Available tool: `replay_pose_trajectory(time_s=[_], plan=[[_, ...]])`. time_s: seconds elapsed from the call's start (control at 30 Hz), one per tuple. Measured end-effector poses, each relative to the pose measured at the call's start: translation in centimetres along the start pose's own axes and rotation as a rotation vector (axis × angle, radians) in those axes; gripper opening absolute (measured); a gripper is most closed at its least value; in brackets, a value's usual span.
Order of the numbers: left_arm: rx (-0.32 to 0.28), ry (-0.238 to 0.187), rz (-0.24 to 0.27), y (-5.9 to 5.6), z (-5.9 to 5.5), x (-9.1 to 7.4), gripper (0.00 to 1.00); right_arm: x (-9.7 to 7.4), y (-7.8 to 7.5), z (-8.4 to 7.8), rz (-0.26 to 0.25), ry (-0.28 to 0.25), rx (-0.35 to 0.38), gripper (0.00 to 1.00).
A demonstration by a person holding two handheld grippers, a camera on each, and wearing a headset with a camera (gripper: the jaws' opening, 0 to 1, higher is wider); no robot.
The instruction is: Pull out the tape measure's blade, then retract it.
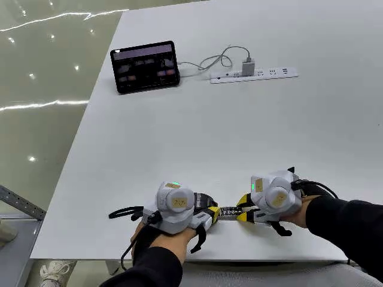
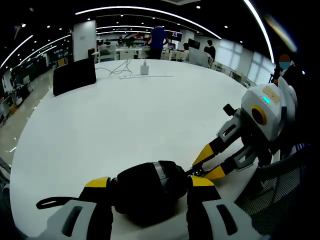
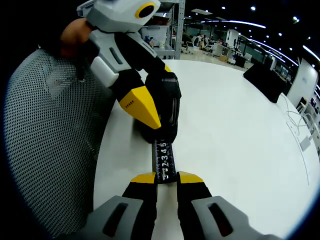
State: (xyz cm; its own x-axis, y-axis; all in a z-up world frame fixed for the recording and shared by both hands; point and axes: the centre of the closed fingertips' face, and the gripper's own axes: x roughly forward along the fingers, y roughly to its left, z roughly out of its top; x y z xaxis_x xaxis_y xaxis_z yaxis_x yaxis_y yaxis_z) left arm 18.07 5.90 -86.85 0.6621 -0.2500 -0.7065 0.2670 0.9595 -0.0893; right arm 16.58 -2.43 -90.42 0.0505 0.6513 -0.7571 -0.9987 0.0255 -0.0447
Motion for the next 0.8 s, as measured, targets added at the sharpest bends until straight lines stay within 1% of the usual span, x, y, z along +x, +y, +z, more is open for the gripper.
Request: replay_pose_trajectory(time_s=[0.2, 0.23, 0.3, 0.53, 0.8], plan=[[0.002, 0.000, 0.002, -0.01, 0.00, 0.00, 0.55, 0.10, -0.07, 0.05, -0.001, -0.001, 0.001, 0.10], [0.002, 0.000, 0.002, 0.00, 0.00, 0.01, 0.55, 0.09, -0.09, 0.04, 0.000, -0.001, 0.018, 0.10], [0.003, 0.000, 0.003, -0.01, 0.00, 0.00, 0.55, 0.14, -0.06, 0.01, 0.001, -0.001, 0.008, 0.10], [0.004, 0.000, 0.003, -0.01, 0.00, 0.00, 0.55, 0.24, -0.04, 0.16, 0.011, -0.006, 0.013, 0.11], [0.000, -0.002, 0.003, 0.02, 0.01, 0.04, 0.55, 0.50, -0.05, 0.43, 0.007, -0.015, 0.009, 0.11]])
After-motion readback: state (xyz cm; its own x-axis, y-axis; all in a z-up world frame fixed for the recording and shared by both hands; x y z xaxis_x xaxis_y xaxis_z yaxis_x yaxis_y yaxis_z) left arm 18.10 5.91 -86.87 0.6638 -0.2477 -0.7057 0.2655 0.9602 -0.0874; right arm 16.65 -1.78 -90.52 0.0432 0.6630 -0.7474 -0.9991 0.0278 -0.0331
